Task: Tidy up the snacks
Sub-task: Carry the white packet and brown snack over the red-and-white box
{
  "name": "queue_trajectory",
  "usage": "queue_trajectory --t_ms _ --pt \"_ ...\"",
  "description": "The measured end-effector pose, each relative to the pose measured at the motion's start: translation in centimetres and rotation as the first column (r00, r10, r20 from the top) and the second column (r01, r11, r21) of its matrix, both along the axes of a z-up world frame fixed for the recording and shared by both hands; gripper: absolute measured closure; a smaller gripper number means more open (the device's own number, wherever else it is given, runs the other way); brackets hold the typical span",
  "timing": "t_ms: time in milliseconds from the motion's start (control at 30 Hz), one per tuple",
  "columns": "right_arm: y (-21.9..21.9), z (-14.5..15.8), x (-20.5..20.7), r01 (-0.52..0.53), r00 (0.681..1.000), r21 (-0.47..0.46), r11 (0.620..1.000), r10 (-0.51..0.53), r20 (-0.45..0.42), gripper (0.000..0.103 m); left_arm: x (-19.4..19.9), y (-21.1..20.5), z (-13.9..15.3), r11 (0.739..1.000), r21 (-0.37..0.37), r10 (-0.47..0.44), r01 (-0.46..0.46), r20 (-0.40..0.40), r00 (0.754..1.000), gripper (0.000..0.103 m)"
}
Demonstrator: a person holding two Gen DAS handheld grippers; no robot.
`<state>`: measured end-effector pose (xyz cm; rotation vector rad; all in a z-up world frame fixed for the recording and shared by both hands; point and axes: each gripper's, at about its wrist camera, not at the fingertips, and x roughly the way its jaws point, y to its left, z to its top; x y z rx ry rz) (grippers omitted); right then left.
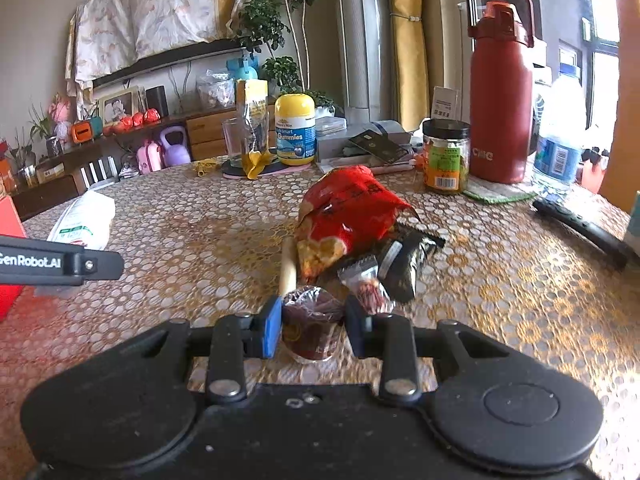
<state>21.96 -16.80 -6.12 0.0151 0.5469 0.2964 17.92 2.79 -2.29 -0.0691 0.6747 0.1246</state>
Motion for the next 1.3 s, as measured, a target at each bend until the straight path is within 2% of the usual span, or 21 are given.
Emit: queue_trajectory --t_ms 400,567,700,1000,1300 --pt "-0.1 1.0 -5.6 -0.008 1.0 0.01 1.0 0.008 -0.013 0.071 -5.8 -0.4 0.4 1.0 -0.01 -0.028 0.028 0.002 1.0 0.048" --pt "0.1 1.7 -7.3 0.008 1.0 0.001 1.0 -0.008 -0.01 0.07 -7.8 -0.4 0.7 0.999 -0.026 -0.045 0.045 0.003 0.999 0.048" --pt "0.1 2.0 -8.2 0.011 1.0 0.006 1.0 -0.01 -0.016 0.07 -9.1 -0.5 0.8 0.999 -0.012 -0.048 0.048 0.004 0.999 0.048" --pt "0.2 2.8 -10.5 0.012 1.0 0.031 0.999 -0.013 0.019 0.071 -12.3 -0.1 1.7 0.999 -0.004 -0.048 0.048 0.059 0.997 0.048" --pt "1.4 4.0 -11.6 0.005 0.999 0.035 0.999 -0.006 0.038 0.071 -15.0 1.4 3.8 1.0 -0.009 -0.026 0.027 0.125 0.992 0.048"
